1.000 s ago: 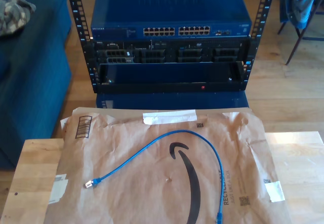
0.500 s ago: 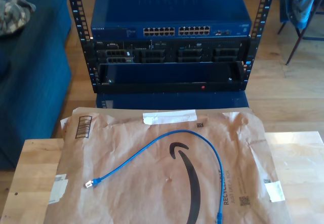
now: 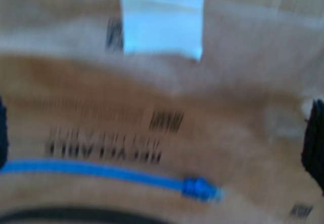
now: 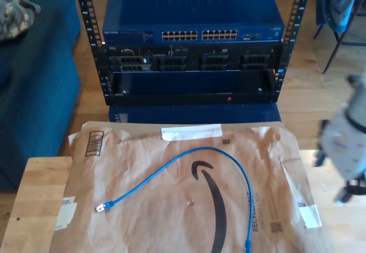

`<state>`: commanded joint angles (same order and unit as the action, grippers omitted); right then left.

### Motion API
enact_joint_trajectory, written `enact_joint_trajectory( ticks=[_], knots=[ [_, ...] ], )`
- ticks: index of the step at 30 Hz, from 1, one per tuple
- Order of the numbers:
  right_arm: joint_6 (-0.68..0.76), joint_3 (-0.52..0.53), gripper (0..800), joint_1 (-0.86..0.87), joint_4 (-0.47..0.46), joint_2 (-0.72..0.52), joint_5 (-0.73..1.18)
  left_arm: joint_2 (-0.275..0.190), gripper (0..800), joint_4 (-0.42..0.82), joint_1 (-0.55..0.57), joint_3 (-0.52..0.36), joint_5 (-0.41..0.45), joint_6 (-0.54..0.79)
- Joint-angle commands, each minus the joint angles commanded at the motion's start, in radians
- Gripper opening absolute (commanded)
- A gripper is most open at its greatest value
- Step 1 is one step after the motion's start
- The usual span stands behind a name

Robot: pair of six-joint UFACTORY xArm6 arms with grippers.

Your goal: Grab the cable and plug it in

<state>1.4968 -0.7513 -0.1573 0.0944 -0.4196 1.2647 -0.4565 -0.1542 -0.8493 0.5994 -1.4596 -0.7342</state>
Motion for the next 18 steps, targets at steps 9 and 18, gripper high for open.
enact_joint_trajectory(
  ticks=[9,18],
  knots=[
    [0.210,-0.221,798,-0.362,0.002,0.221,-0.008,0.058,800,-0.023,0.018,0.058,0.000,-0.055],
    [0.275,-0.262,798,-0.517,0.005,0.328,-0.192,0.060,800,-0.095,0.018,0.052,-0.005,-0.063]
  ],
)
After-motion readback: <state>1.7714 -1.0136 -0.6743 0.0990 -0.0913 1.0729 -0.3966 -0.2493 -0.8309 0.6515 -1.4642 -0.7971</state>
